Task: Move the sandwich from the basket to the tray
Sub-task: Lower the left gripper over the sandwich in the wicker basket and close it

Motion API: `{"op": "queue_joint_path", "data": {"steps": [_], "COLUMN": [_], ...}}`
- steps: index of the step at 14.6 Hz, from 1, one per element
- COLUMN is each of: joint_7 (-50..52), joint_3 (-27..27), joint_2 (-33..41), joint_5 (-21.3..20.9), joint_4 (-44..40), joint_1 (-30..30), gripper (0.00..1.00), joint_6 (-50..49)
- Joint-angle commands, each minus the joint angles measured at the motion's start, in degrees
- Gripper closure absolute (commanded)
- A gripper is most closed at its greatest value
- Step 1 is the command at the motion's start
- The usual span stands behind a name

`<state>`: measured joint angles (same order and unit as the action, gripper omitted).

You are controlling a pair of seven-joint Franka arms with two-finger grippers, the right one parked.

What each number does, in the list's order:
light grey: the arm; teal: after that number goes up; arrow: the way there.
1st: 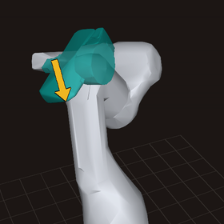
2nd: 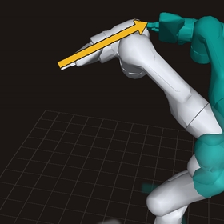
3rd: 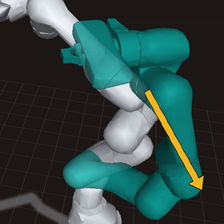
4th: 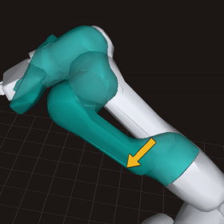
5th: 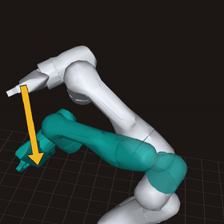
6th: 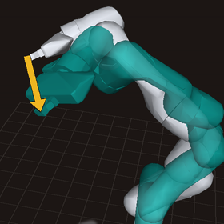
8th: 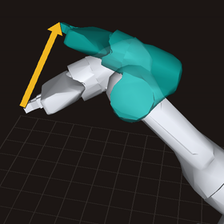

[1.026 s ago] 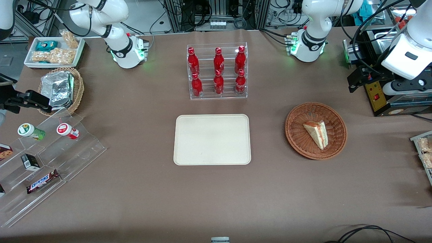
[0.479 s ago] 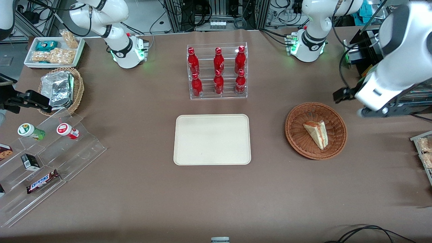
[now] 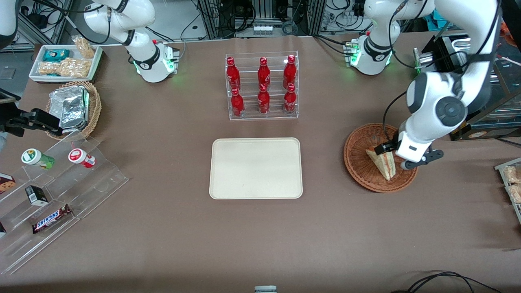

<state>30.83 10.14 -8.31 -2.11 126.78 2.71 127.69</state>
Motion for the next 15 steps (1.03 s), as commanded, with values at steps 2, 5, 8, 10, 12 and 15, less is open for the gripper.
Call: {"op": "queue_joint_path", "data": {"steps": [2,5,8,10,12,15], "joint_7": [8.87,13.55,13.64,13.99,13.47,12.85], "joint_3": [0.14,0.23,0.23,0.23,0.14,0.49], "joint_2": [-3.11,-6.10,-6.46,-6.11,-4.45,-0.06], "joint_5": [0.26,0.18,0.18,0.18,0.18,0.00], "joint_4": [0.40,0.66,0.48,0.13,-0.31,-2.23], "joint_1": [1.15,1.07,1.07,1.15,1.59,1.25], "gripper": [0.00,0.00,0.70,0.93,0.96,0.96], "joint_6": [3.43,6.68,6.61,5.65,3.72,-1.28]}}
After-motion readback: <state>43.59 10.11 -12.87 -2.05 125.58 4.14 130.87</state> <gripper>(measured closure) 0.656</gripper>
